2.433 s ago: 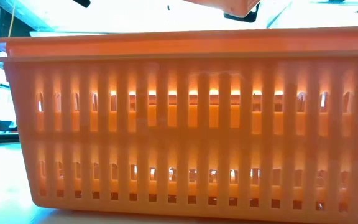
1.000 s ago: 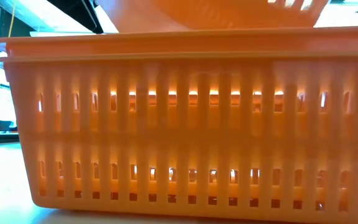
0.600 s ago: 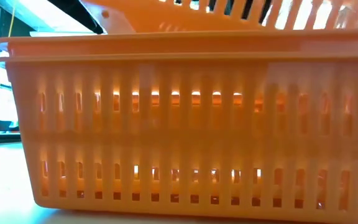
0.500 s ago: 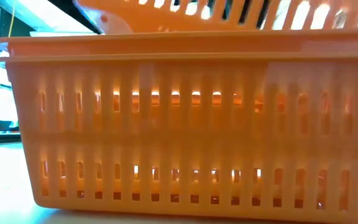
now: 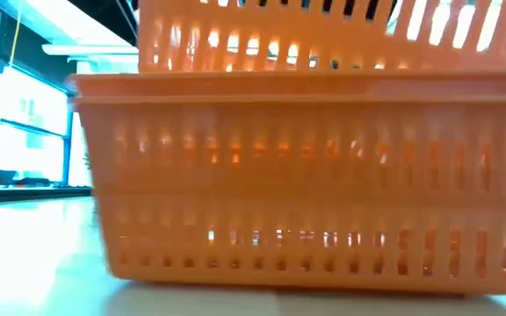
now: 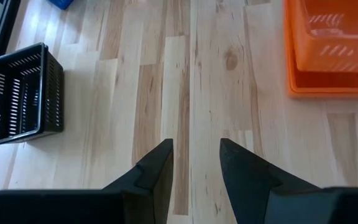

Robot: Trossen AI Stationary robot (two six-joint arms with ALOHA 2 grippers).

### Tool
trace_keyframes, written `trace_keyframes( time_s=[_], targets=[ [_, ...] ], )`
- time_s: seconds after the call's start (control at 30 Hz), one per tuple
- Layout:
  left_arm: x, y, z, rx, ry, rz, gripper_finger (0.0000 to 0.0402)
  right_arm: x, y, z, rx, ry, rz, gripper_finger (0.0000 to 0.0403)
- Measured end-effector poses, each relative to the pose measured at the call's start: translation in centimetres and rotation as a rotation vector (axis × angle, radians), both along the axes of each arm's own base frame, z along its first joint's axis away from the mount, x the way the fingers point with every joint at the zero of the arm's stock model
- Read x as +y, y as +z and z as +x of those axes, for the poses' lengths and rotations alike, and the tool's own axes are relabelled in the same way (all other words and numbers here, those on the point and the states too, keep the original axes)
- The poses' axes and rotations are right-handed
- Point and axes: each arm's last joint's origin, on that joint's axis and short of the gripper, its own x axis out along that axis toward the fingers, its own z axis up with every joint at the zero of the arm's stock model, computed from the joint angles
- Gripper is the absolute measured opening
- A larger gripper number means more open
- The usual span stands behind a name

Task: Stack baskets by color
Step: Stack the top orange basket on top of the bottom orange basket, then stack the bottom black basket on top of the top black basket

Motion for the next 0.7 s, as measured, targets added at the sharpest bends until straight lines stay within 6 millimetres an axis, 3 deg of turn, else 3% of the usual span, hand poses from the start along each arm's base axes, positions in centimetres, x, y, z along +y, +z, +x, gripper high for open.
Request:
trace_keyframes(
  time_s=[0.2, 0.5, 0.7],
  targets=[
    [0.00, 0.00, 0.00, 0.000, 0.000, 0.000, 0.0117, -0.06, -0.02, -0.01, -0.010, 0.019, -0.022, 0.0007],
    [0.00, 0.00, 0.00, 0.000, 0.000, 0.000, 0.0117, -0.14, -0.03, 0.02, -0.020, 0.027, -0.045, 0.0102],
    [0.00, 0.00, 0.00, 0.000, 0.000, 0.000, 0.0117, -0.59, -0.10, -0.22, 0.038, -0.040, -0.043, 0.0123]
  ],
)
